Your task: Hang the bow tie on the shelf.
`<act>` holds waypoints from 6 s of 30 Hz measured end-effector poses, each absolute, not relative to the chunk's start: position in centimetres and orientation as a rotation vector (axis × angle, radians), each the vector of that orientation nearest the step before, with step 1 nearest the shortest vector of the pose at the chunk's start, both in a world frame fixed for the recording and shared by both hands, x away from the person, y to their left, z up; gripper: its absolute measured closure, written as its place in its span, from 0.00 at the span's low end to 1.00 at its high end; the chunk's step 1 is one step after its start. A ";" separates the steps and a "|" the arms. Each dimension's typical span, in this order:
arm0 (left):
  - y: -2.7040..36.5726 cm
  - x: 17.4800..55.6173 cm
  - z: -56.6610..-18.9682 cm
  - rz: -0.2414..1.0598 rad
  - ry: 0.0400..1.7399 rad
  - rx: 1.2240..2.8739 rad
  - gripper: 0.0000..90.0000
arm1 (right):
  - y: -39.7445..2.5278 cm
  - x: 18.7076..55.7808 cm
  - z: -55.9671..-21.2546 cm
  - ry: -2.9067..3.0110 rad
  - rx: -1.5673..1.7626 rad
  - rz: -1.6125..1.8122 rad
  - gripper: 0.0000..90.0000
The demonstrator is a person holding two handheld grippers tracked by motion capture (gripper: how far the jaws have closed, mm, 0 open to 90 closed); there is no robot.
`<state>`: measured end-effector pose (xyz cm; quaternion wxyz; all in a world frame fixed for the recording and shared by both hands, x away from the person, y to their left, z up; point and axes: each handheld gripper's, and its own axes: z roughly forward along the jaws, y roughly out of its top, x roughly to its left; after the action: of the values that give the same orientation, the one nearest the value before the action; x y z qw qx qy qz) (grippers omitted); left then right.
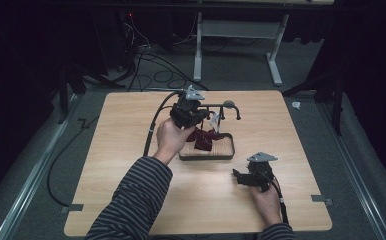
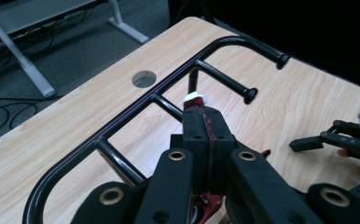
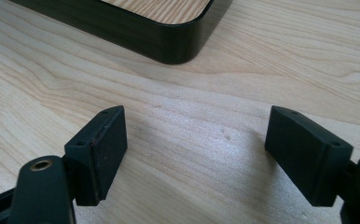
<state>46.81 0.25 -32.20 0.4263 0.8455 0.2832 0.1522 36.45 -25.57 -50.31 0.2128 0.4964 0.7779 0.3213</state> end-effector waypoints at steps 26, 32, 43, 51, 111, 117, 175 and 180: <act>2.8 44.7 -31.2 0.424 0.719 2.086 0.80 | -25.6 36.5 -50.3 2.161 1.373 0.890 0.24; 4.1 44.3 -31.4 0.402 0.750 2.064 0.77 | -25.6 36.5 -50.3 2.159 1.375 0.890 0.24; 5.8 43.3 -31.4 0.387 0.772 2.020 0.71 | -25.6 36.5 -50.3 2.159 1.375 0.890 0.24; 7.2 42.8 -31.6 0.392 0.795 2.002 0.69 | -25.6 36.5 -50.3 2.159 1.375 0.890 0.24; 12.3 40.1 -34.0 0.365 0.909 1.929 0.65 | -25.6 36.5 -50.3 2.159 1.375 0.891 0.24; 12.7 39.9 -34.3 0.362 0.922 1.924 0.65 | -25.6 36.5 -50.3 2.160 1.373 0.890 0.24; 15.4 37.7 -38.6 0.292 1.039 1.883 0.64 | -25.6 36.5 -50.3 2.159 1.374 0.890 0.24; 15.5 37.5 -39.4 0.277 1.054 1.882 0.64 | -25.6 36.5 -50.3 2.159 1.374 0.891 0.24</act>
<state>37.48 15.50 -39.38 0.4646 0.7663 0.4292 0.1127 36.46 -25.58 -50.32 0.2140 0.4953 0.7783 0.3212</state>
